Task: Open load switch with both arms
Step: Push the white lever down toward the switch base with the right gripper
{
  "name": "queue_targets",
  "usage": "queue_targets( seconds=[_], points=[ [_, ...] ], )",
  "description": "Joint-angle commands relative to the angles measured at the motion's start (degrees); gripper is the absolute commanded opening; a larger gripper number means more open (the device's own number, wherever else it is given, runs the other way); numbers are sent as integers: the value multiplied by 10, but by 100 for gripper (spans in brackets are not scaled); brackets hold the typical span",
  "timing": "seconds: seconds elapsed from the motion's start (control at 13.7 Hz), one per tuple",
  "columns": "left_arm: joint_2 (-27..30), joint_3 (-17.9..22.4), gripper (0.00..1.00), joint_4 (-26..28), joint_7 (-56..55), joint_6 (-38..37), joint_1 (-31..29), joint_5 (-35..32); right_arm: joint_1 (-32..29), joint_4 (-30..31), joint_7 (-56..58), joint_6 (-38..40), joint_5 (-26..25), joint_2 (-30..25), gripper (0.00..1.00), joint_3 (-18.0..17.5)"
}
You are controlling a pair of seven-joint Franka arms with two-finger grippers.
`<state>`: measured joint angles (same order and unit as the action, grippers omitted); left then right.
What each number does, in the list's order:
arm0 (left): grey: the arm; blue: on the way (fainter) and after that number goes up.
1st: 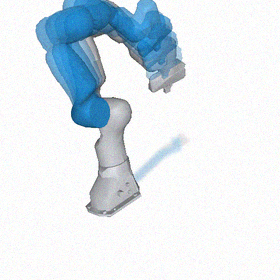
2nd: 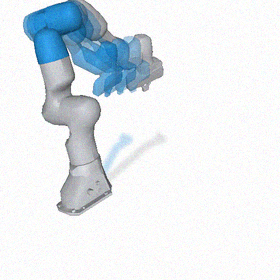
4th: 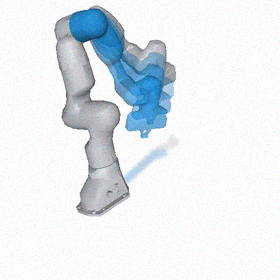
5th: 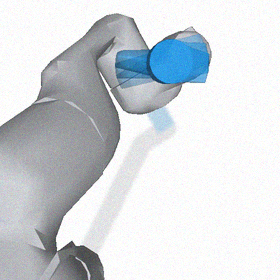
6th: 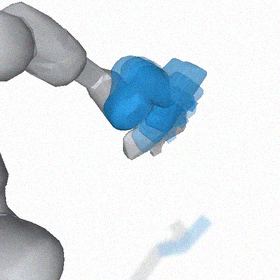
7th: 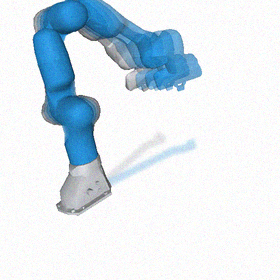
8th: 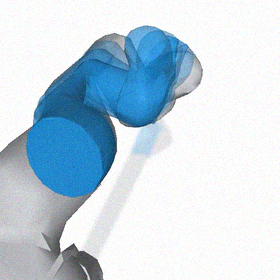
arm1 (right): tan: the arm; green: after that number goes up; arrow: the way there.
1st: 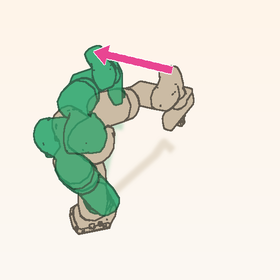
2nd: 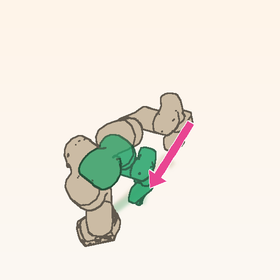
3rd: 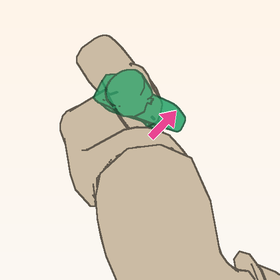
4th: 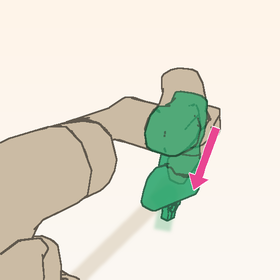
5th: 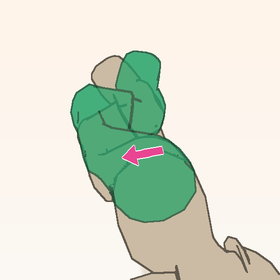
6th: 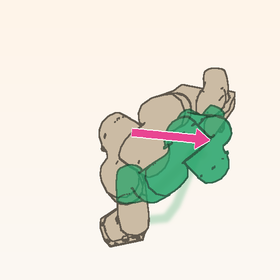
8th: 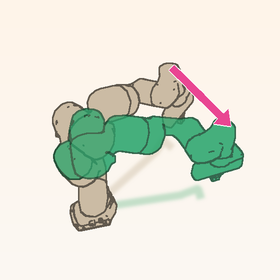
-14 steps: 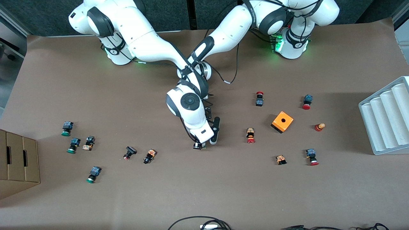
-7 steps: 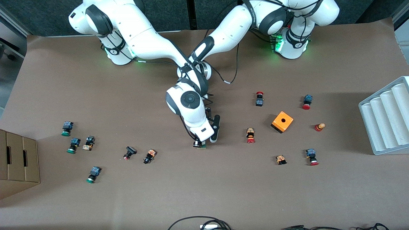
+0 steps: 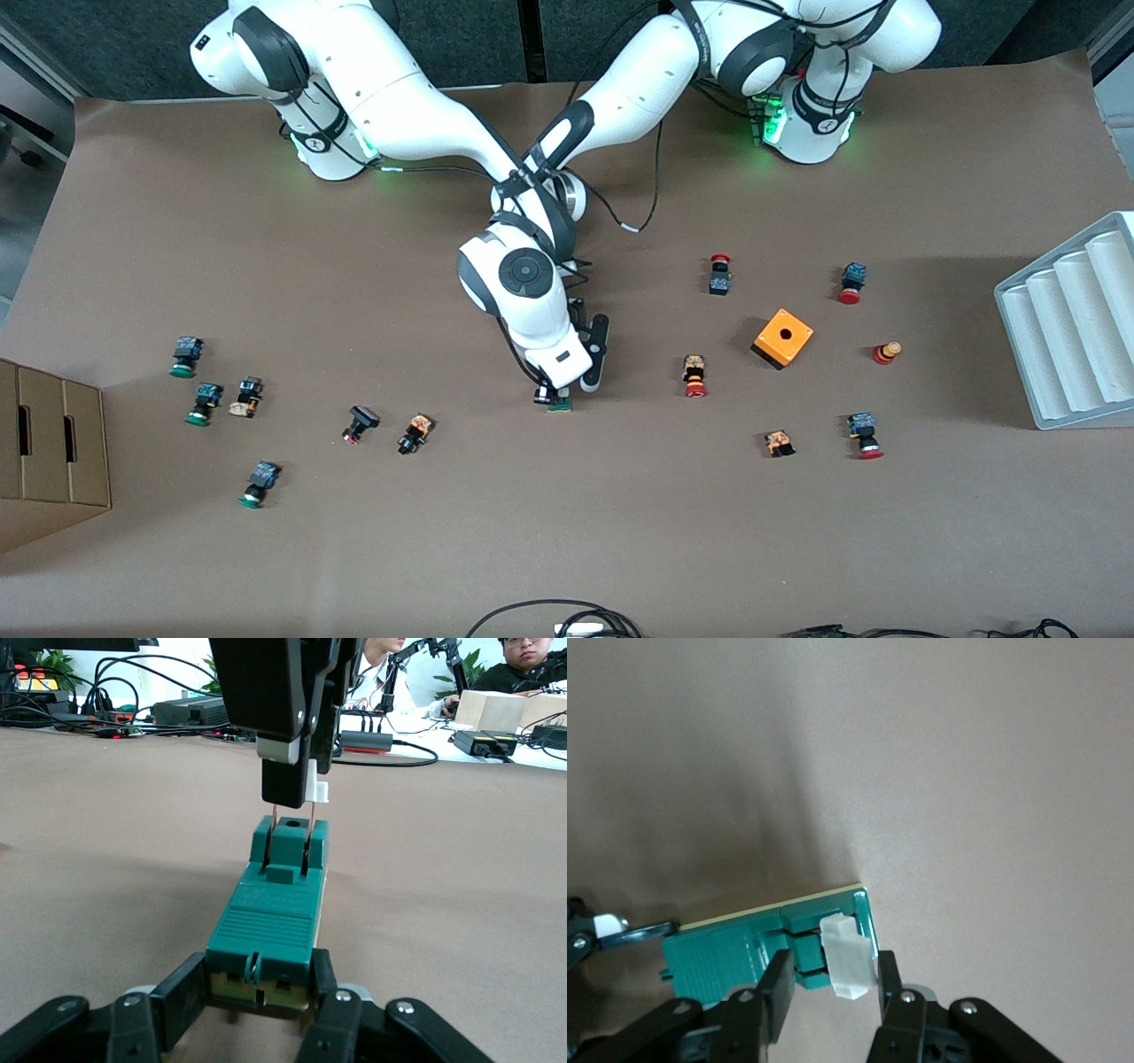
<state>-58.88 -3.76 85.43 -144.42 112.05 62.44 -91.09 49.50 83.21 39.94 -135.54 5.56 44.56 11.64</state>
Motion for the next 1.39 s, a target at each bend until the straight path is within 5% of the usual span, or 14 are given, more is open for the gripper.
queue_targets(
  seconds=[0.0,1.31],
  points=[
    [-10,6,40,-12,0,7,2,-8,6,36,-5,8,-6,-25,46,-5],
    [-9,5,40,-11,0,6,2,-8,5,77,-7,8,-6,-60,44,-21]
  ],
)
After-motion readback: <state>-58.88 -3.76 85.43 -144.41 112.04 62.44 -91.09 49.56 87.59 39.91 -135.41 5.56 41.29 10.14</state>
